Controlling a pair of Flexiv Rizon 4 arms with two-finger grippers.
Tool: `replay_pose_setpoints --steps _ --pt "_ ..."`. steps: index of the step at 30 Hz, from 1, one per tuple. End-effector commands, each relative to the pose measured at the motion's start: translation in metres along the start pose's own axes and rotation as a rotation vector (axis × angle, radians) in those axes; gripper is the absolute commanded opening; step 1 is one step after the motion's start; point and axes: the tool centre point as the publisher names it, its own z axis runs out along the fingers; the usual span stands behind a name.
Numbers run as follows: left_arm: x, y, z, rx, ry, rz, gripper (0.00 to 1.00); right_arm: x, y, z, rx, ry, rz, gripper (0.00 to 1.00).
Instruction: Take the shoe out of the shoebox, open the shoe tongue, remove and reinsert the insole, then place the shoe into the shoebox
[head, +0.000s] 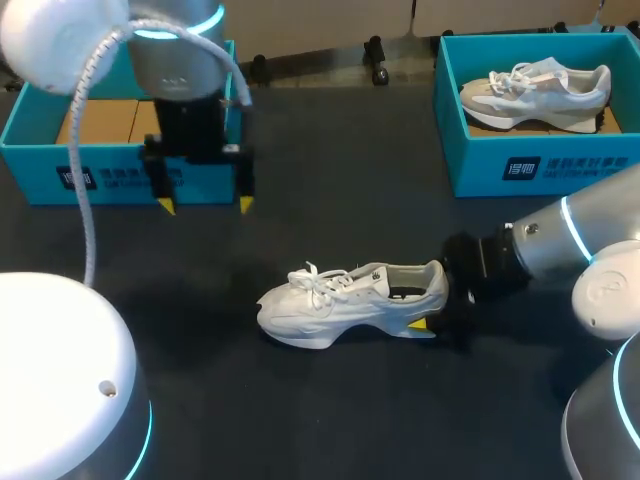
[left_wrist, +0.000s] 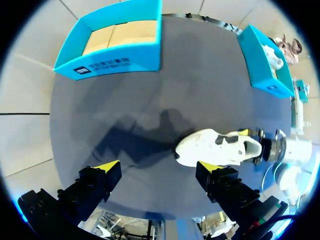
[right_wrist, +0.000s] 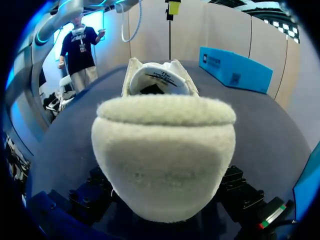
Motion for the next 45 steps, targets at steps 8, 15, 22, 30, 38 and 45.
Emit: replay_pose_setpoints --steps 8,15,22,30,38,45 --pt "0.054 0.028 0.016 -0.004 -0.029 -0.002 1.00 -0.001 0.001 0.004 0.004 -0.003 0.001 0.00" --pt "0.081 0.039 0.025 -0.014 -0.026 -0.003 1.00 -0.001 0.001 0.004 0.004 -0.003 0.001 0.00" --pt "0.105 0.044 0.043 -0.019 -0.051 0.016 1.00 -0.001 0.001 0.004 0.004 -0.003 0.001 0.00" --pt "0.132 0.049 0.058 -0.014 -0.070 0.045 1.00 -0.001 0.001 0.004 0.004 -0.003 0.001 0.00" --pt "0.155 0.049 0.068 -0.019 -0.075 0.059 1.00 -0.001 0.001 0.004 0.004 -0.003 0.001 0.00" --pt "0.171 0.044 0.075 -0.013 -0.084 0.063 1.00 -0.001 0.001 0.004 0.004 -0.003 0.001 0.00"
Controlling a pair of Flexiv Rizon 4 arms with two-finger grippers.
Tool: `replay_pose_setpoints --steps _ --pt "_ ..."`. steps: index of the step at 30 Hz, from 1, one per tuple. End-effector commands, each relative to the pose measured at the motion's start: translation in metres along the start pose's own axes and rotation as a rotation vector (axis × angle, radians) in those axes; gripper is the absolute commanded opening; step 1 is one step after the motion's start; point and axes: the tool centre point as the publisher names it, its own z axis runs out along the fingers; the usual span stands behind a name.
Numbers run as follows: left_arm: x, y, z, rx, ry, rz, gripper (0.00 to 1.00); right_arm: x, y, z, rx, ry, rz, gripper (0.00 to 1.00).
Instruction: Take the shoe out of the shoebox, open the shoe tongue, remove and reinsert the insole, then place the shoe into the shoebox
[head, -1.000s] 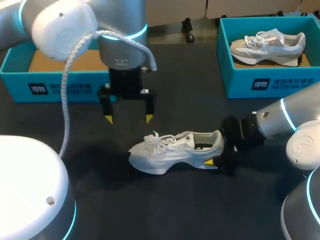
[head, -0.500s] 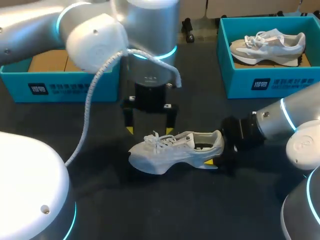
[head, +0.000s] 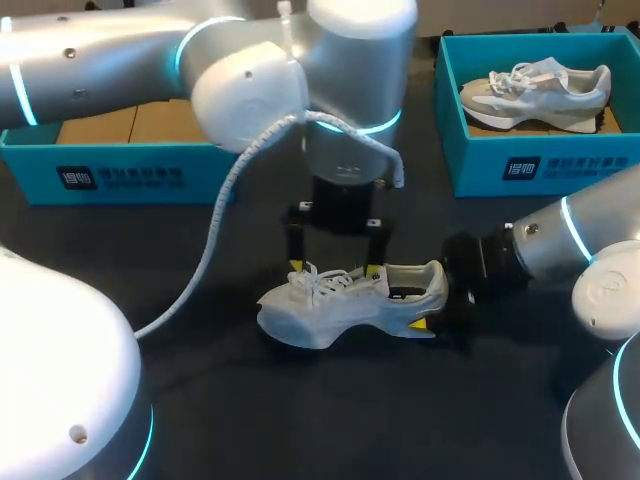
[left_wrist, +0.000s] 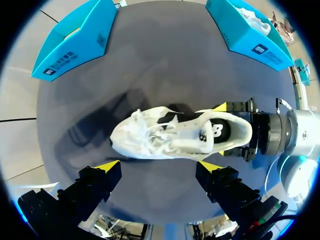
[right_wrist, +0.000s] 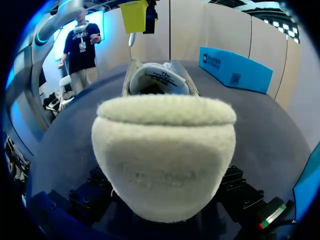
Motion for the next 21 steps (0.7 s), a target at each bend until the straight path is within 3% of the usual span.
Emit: replay_pose_setpoints --steps 1,12,21 --pt "0.018 -0.008 0.007 -0.011 -0.041 -0.001 1.00 -0.001 0.001 0.004 0.004 -0.003 0.001 0.00" --pt "0.049 -0.025 0.021 -0.002 -0.084 0.028 1.00 -0.001 0.001 0.004 0.004 -0.003 0.001 0.00" --pt "0.052 -0.024 0.042 -0.015 -0.119 0.041 1.00 -0.001 0.001 0.004 0.004 -0.003 0.001 0.00"
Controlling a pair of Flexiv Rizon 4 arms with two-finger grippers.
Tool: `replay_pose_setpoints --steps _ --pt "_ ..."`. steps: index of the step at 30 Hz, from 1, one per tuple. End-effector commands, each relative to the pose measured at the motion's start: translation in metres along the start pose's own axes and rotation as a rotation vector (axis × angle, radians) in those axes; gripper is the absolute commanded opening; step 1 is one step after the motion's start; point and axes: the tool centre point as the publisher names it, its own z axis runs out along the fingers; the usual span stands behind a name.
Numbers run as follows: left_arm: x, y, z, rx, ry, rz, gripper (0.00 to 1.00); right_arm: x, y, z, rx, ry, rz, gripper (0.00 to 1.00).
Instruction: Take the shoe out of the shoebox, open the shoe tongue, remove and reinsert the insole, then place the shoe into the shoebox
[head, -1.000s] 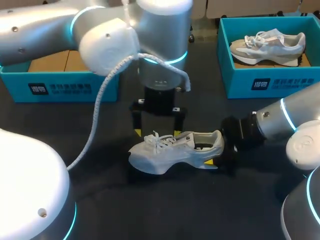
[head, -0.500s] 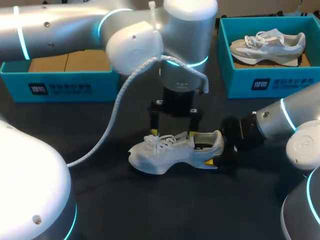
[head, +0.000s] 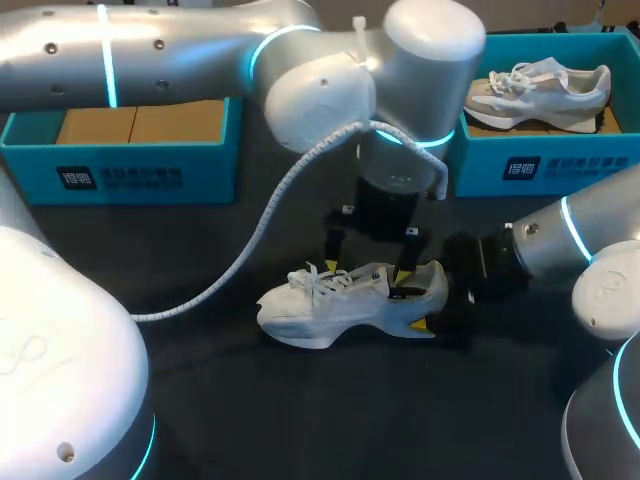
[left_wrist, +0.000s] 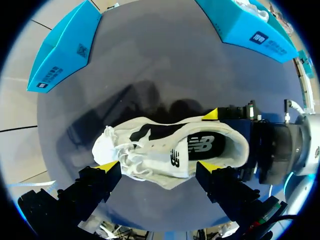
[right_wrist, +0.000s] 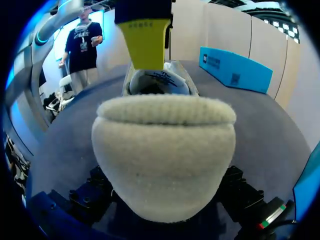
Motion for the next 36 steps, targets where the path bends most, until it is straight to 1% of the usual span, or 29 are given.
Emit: replay_pose_setpoints --steps 1,8,15,19,23,29,35,36 --pt "0.009 -0.004 0.013 -0.015 -0.044 -0.007 1.00 -0.001 0.001 0.004 0.005 -0.003 0.001 0.00" --pt "0.007 -0.008 0.023 -0.005 -0.068 -0.009 1.00 -0.001 0.001 0.004 0.005 -0.003 0.001 0.00" --pt "-0.002 -0.012 0.039 0.000 -0.102 -0.023 1.00 -0.001 0.001 0.004 0.005 -0.003 0.001 0.00" --pt "-0.010 -0.014 0.041 -0.004 -0.110 -0.027 1.00 -0.001 0.001 0.004 0.005 -0.003 0.001 0.00" --pt "-0.022 -0.015 0.039 -0.013 -0.118 -0.032 1.00 -0.001 0.001 0.004 0.005 -0.003 0.001 0.00" --pt "-0.040 -0.013 0.026 -0.019 -0.128 -0.058 1.00 -0.001 0.001 0.004 0.005 -0.003 0.001 0.00" --pt "-0.046 -0.008 0.012 -0.030 -0.115 -0.070 1.00 -0.001 0.001 0.004 0.005 -0.003 0.001 0.00" --pt "-0.046 -0.006 0.009 -0.049 -0.110 -0.071 1.00 -0.001 0.001 0.004 0.005 -0.003 0.001 0.00"
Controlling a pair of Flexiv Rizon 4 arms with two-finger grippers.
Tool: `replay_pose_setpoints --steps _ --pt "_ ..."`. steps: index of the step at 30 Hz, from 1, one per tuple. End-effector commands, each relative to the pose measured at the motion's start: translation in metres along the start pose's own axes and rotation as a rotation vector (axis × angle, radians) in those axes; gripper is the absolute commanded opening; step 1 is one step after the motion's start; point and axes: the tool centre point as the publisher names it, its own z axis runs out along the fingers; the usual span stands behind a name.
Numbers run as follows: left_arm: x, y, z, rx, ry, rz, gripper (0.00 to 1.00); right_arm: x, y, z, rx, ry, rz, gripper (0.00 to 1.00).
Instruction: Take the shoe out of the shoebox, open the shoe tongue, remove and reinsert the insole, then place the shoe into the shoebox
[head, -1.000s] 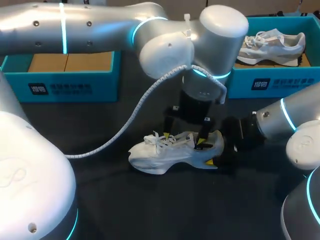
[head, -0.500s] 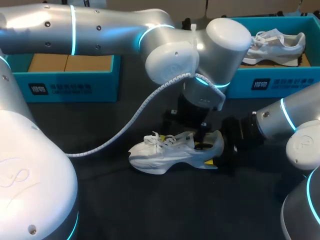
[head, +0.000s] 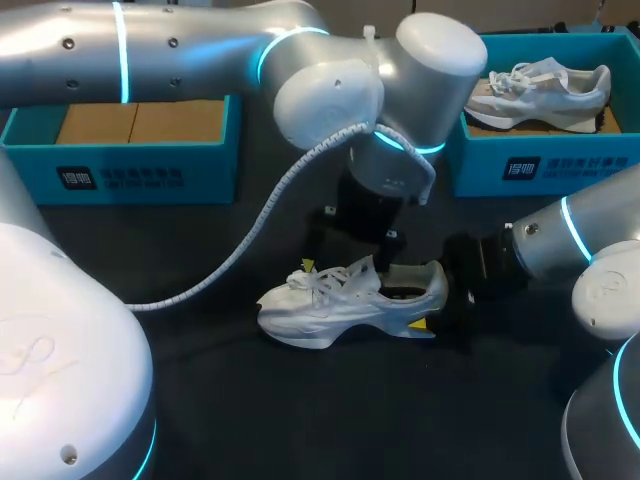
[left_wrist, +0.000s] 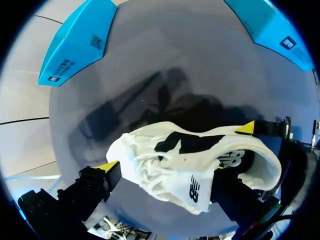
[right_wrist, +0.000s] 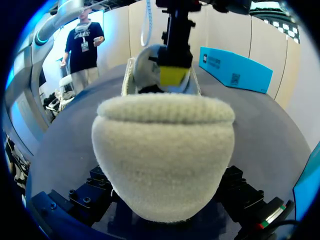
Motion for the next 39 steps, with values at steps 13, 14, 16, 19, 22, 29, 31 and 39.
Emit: replay_pose_setpoints --steps 13,14,16,19,22,29,31,39 --pt "-0.016 0.022 -0.014 -0.151 0.036 0.005 0.00 -0.001 0.001 0.004 0.005 -0.003 0.001 0.00" --pt "-0.016 0.023 -0.013 -0.167 0.041 0.007 0.00 -0.001 0.001 0.004 0.005 -0.003 0.001 0.00" --pt "-0.017 0.026 -0.013 -0.203 0.045 0.022 0.00 -0.001 0.001 0.004 0.005 -0.003 0.001 0.00" --pt "-0.024 0.030 -0.015 -0.217 0.061 0.041 0.00 -0.001 0.001 0.004 0.005 -0.003 0.001 0.00" --pt "-0.034 0.028 -0.015 -0.226 0.074 0.049 0.00 -0.001 0.001 0.004 0.005 -0.003 0.001 0.00" --pt "-0.057 0.020 -0.010 -0.197 0.106 0.036 0.00 -0.001 0.001 0.004 0.005 -0.003 0.001 0.00" --pt "-0.064 0.019 -0.007 -0.182 0.116 0.026 0.00 -0.001 0.001 0.004 0.005 -0.003 0.001 0.00" --pt "-0.081 0.019 0.014 -0.156 0.122 -0.026 0.00 -0.001 0.001 0.004 0.005 -0.003 0.001 0.00"
